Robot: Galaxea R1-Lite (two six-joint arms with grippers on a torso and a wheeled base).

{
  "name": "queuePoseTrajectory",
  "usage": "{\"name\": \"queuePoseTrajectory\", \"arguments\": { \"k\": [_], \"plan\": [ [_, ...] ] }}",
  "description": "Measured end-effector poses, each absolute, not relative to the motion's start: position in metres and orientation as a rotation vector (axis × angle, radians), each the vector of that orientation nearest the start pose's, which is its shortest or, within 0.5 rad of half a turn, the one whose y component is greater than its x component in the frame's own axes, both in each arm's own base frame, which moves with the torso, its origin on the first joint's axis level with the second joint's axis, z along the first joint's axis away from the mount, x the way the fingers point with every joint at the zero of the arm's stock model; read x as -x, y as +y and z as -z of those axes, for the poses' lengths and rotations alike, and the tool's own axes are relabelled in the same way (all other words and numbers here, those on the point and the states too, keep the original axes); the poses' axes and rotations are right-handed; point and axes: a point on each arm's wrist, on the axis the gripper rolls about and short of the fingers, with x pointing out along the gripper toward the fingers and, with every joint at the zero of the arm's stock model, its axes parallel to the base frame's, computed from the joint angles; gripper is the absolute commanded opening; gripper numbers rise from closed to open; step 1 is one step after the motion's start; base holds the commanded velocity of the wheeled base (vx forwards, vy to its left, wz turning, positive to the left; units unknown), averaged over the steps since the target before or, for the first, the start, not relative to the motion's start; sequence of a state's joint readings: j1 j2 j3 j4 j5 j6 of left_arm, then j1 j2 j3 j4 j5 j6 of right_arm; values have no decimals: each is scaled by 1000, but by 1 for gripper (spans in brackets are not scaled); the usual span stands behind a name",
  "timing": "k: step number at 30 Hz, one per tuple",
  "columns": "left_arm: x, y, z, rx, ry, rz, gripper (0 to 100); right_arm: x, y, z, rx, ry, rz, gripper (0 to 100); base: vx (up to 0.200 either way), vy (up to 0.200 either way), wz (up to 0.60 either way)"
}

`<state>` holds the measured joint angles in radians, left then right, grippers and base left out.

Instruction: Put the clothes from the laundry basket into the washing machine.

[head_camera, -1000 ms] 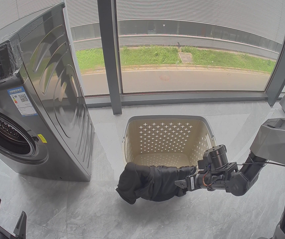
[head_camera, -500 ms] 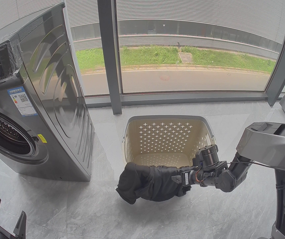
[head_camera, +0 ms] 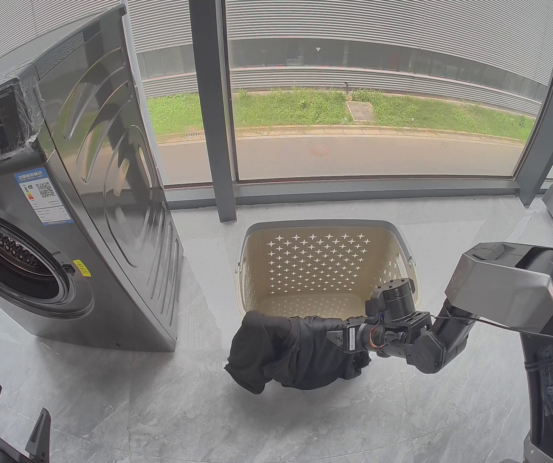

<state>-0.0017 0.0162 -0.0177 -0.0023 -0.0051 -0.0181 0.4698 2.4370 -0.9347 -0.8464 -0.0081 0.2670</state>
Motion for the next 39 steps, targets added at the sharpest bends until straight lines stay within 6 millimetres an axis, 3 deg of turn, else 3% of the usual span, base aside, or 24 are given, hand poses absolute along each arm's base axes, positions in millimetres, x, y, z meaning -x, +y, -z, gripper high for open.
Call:
{"name": "queuePoseTrajectory", "arguments": {
  "k": [9,14,28,39],
  "plan": [
    [23,0,-81,20,-4,6,100,-346,185,47,-82,719,-372,0,0,0,0],
    [23,0,-81,20,-4,6,100,-339,189,41,-77,719,-390,0,0,0,0],
    [23,0,-81,18,-3,6,100,-309,194,-40,-125,585,-462,0,0,0,0],
    [23,0,-81,18,-3,4,100,-292,187,-80,-160,492,-484,0,0,0,0]
  ]
}}
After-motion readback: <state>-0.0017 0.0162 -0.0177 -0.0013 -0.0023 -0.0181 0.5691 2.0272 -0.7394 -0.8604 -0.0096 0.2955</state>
